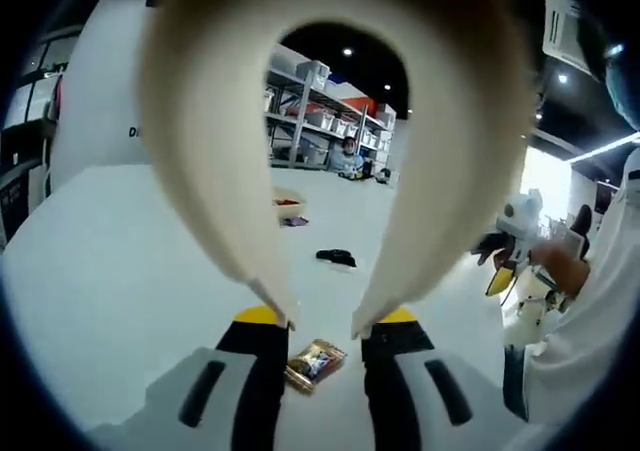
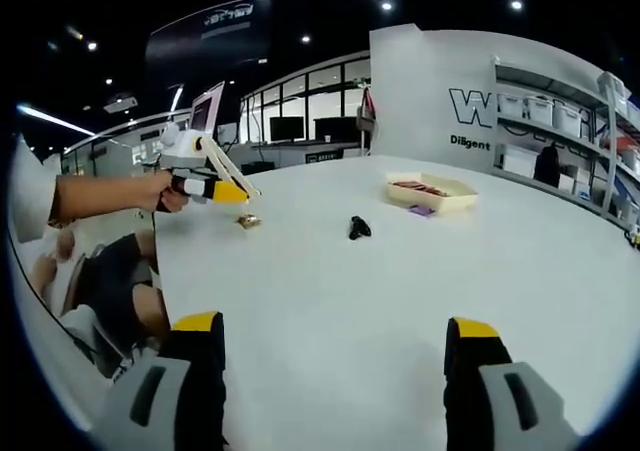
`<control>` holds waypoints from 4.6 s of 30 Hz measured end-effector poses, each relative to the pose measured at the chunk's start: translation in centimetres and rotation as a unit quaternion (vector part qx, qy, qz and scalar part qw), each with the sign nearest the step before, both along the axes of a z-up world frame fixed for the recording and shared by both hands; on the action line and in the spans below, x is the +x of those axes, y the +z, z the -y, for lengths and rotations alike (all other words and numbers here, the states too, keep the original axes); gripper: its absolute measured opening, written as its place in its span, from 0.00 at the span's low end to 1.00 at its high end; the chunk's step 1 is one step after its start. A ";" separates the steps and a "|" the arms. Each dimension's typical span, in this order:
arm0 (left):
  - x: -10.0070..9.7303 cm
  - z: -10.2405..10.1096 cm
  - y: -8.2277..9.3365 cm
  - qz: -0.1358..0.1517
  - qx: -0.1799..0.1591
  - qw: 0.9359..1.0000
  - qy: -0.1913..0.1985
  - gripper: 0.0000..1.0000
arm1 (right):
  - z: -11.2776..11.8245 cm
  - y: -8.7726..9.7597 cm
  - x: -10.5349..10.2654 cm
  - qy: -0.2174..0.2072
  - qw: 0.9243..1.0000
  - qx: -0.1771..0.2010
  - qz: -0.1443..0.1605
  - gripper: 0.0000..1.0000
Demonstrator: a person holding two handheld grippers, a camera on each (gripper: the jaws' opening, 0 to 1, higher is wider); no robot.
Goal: Place the target food into the container with the food tongs after gripping and lifting it, then release it inside without dropping or visibly crushing the food.
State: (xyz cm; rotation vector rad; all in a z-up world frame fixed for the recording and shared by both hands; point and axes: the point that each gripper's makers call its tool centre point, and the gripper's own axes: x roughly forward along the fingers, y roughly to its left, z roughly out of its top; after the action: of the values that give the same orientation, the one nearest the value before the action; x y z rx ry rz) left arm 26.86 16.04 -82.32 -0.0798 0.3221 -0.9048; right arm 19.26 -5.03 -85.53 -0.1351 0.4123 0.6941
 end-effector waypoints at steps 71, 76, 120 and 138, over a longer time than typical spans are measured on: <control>1.0 4.6 -0.5 -0.080 -0.043 0.996 -0.023 0.17 | 1.2 0.4 0.2 -0.019 1.000 0.019 -0.001 0.91; 2.4 5.6 0.1 -0.053 -0.040 0.998 -0.021 0.17 | 1.5 0.9 0.7 -0.025 0.999 0.024 0.004 0.91; 23.8 14.6 0.2 -0.103 -0.066 0.991 0.063 0.18 | 7.3 -0.2 3.9 -0.075 0.997 0.008 -0.014 0.91; 25.9 14.1 -0.8 0.023 0.083 0.993 0.078 0.16 | 7.8 0.3 4.3 -0.083 0.997 0.000 -0.003 0.91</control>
State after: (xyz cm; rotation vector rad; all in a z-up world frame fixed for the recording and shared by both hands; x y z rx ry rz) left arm 52.73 1.99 -83.16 0.0688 0.3418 -0.7212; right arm 23.56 -12.86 -85.20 -0.0970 0.4236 0.5314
